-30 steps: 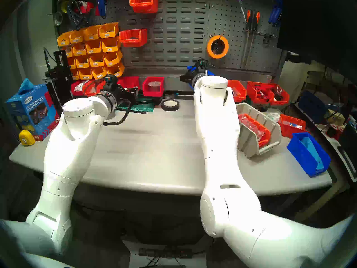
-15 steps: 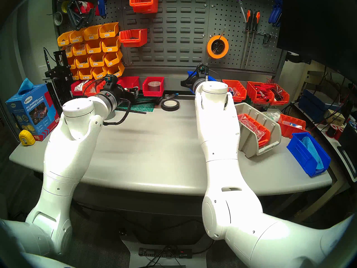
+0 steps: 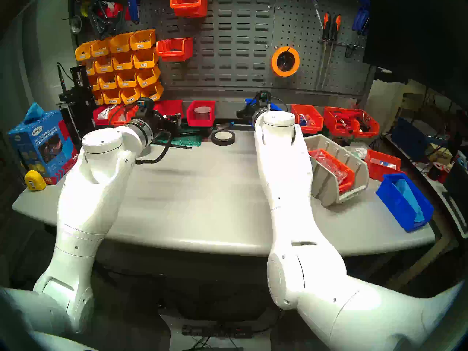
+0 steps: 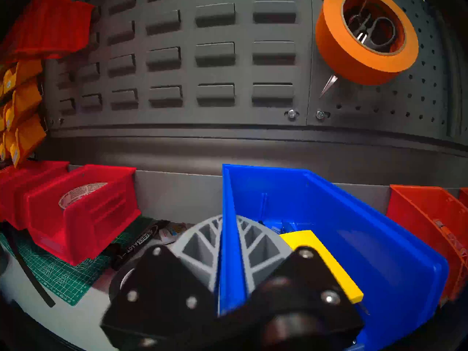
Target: Hang all the unorganized tool boxes onto the wall
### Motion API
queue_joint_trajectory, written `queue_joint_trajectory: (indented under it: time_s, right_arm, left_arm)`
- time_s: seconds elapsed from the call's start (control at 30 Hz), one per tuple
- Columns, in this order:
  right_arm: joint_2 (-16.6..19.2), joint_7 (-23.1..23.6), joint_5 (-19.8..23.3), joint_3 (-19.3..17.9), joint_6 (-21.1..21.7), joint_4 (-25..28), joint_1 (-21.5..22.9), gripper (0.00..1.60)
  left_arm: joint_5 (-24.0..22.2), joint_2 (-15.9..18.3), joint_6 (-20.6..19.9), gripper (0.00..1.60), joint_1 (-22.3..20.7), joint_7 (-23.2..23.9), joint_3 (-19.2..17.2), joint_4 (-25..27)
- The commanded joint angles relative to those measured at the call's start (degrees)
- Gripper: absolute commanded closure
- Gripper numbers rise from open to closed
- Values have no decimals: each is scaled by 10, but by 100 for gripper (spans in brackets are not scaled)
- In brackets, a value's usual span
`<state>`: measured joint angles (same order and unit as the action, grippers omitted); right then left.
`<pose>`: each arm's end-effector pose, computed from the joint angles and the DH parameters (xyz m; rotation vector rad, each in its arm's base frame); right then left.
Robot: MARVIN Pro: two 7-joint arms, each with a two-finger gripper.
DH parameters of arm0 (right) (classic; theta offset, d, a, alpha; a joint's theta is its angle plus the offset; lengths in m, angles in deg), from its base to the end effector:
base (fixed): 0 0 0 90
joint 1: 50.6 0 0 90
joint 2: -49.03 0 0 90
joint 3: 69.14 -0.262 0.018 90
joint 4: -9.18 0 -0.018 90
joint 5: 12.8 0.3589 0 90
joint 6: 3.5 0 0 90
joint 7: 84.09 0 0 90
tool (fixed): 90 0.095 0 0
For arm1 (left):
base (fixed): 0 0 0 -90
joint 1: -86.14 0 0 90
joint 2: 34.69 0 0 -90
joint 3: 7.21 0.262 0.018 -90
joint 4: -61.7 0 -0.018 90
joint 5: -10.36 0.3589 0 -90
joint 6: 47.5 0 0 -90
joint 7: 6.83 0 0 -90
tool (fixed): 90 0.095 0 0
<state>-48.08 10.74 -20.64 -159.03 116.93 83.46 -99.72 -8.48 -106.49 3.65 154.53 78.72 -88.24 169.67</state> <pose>0.6097 0.0573 -0.0565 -2.2764 -0.1480 -2.0784 0.4944 -0.0157 -0.0377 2.2362 -0.2714 2.1308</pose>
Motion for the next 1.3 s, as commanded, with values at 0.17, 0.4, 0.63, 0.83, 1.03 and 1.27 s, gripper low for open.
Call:
queue_joint_trajectory:
  time_s: [0.17,0.4,0.63,0.83,1.03,1.27]
  right_arm:
    - [0,-5,1,1,-27,-19,45,160]
    - [1,-5,1,1,-33,-33,51,160]
    - [2,-8,3,-1,-45,-59,64,160]
    - [-1,-13,6,-8,-51,-80,75,160]
    - [-7,-22,11,-16,-61,-102,85,160]
    - [-7,-27,15,-22,-67,-127,104,160]
  left_arm:
    - [0,0,5,0,-10,0,-1,7]
    - [-1,0,5,0,-10,-1,-1,7]
    - [-2,1,5,0,-11,-2,0,7]
    - [-3,2,5,0,-11,-3,0,7]
    - [-4,2,5,0,-11,-4,1,7]
    - [-6,3,5,0,-11,-4,1,7]
